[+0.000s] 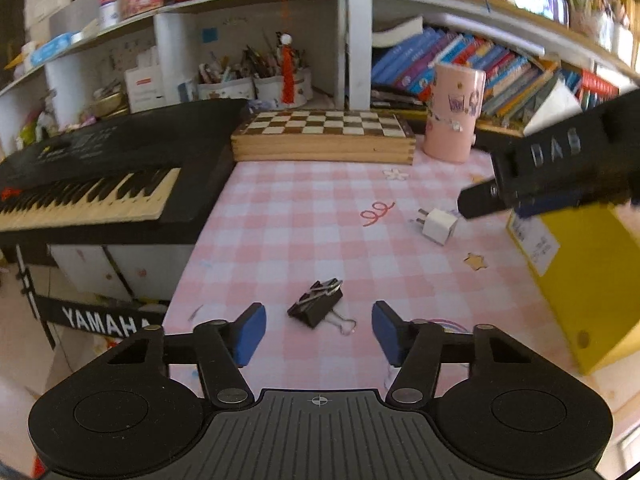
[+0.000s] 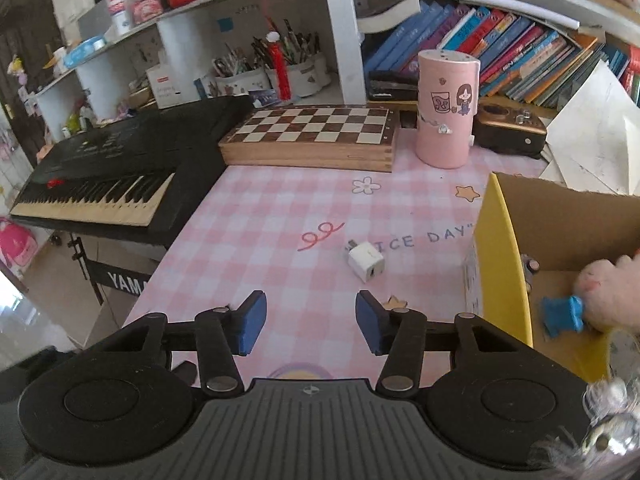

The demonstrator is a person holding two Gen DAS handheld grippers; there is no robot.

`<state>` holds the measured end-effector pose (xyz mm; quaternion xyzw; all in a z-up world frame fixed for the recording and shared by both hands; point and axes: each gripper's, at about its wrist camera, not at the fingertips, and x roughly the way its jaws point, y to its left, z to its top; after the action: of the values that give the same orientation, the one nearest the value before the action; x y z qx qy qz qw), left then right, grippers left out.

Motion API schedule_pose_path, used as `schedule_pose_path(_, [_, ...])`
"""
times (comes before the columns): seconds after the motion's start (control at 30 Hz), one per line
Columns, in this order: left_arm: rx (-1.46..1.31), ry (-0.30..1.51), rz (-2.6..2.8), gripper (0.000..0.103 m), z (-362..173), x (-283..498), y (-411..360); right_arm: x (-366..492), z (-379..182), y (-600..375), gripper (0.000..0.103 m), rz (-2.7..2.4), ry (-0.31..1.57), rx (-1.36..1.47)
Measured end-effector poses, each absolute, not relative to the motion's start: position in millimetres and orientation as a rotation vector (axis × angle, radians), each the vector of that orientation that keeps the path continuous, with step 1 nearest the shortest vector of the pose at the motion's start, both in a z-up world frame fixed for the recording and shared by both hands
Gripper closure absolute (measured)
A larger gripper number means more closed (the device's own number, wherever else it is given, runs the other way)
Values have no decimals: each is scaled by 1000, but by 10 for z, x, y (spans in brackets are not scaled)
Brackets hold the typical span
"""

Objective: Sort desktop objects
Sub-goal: 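Move the left tool to the black binder clip while the right tool approaches the white charger cube, then close the left tool on the binder clip while the right tool grips the charger cube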

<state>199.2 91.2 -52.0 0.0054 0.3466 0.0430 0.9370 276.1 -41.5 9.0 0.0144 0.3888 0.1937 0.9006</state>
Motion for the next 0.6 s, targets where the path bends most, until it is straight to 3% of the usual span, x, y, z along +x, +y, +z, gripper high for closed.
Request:
schedule_pose_path(0.13, [57, 712, 84, 59, -656, 2203, 884, 2973, 8, -352, 55, 382, 839, 5])
schedule_pose_path(0.3, [91, 727, 116, 63, -761, 2421, 859, 3197, -128, -319, 55, 356, 897, -3])
schedule_pose_path(0.6, [132, 731, 123, 97, -824, 2488, 806, 3486, -302, -248, 52, 324, 926, -16])
